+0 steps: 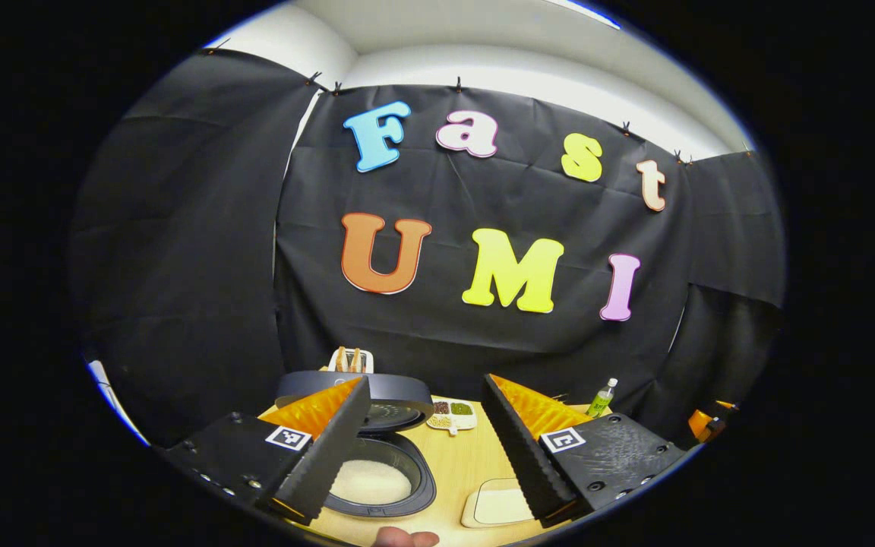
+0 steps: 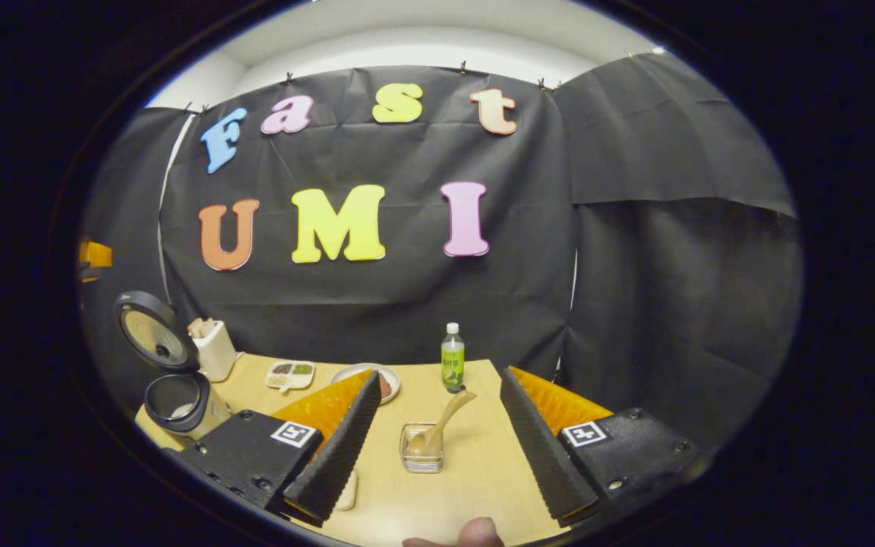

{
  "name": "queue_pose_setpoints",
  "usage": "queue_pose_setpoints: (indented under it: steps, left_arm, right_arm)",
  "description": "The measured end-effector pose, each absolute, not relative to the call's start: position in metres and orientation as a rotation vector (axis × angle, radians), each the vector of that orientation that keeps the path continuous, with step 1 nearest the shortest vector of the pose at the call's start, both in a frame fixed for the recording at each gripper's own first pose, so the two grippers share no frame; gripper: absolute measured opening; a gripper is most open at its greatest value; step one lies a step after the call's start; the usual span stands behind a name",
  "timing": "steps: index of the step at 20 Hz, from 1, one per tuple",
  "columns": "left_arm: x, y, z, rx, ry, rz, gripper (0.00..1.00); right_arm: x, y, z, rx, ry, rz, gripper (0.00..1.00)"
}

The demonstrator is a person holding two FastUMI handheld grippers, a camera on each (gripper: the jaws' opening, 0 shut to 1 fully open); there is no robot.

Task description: Close the left gripper, press the button to open the rice cooker; take a wooden spoon from the chopstick holder with the right hand, scoop a spoonful of rice and pour it into the rice cooker, then put the wooden spoon back into the chopstick holder.

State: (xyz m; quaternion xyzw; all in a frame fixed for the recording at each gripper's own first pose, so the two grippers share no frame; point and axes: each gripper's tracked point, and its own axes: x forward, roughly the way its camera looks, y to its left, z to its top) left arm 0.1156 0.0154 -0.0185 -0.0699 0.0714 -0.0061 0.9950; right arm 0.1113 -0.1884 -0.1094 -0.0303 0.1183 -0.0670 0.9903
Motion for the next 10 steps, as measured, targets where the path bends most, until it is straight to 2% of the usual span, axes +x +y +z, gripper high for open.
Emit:
queue_pose_setpoints:
  steps: [6,7,8,9,10]
  left_arm:
    - [0.091,-0.002,-0.026,-0.068,0.133,-0.004,0.94]
    - [0.088,-0.007,-0.026,-0.063,0.126,-0.008,0.83]
    - [0.086,-0.013,-0.026,-0.061,0.126,-0.01,0.83]
    - [0.085,-0.019,-0.03,-0.059,0.125,-0.01,0.94]
    - [0.085,-0.026,-0.032,-0.056,0.125,-0.014,0.94]
  right_arm:
    - [0.148,-0.202,-0.175,0.005,0.34,-0.095,1.0]
    - [0.156,-0.205,-0.19,0.022,0.373,-0.086,1.0]
    - [0.165,-0.209,-0.204,0.043,0.401,-0.084,1.0]
    - [0.174,-0.214,-0.216,0.061,0.424,-0.085,1.0]
    - [0.183,-0.218,-0.229,0.074,0.444,-0.086,1.0]
